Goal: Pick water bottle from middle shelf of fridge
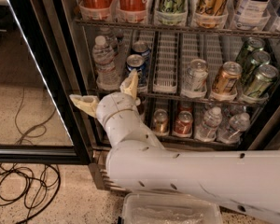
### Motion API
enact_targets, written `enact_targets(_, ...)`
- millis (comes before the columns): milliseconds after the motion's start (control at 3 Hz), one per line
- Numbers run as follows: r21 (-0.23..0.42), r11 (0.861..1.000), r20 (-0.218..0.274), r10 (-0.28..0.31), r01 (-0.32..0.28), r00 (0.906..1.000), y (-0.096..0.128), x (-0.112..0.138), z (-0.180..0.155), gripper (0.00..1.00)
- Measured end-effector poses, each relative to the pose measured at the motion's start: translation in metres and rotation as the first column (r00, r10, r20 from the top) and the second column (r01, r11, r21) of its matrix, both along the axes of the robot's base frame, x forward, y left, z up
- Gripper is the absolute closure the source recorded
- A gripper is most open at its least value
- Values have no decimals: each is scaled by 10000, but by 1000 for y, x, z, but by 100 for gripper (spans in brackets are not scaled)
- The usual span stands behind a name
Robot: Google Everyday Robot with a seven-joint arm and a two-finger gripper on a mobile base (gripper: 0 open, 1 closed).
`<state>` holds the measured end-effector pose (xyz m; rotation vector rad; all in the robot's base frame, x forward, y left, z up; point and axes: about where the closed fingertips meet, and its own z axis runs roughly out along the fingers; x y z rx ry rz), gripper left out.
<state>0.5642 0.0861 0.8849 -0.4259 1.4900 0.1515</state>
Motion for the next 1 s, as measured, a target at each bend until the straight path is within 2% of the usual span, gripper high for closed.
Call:
enact_targets(333, 227, 9995, 308, 205, -212, 9993, 13, 4, 5, 16)
enact_targets(1000, 357, 9991, 650, -244, 221, 9976, 31, 15, 9, 16)
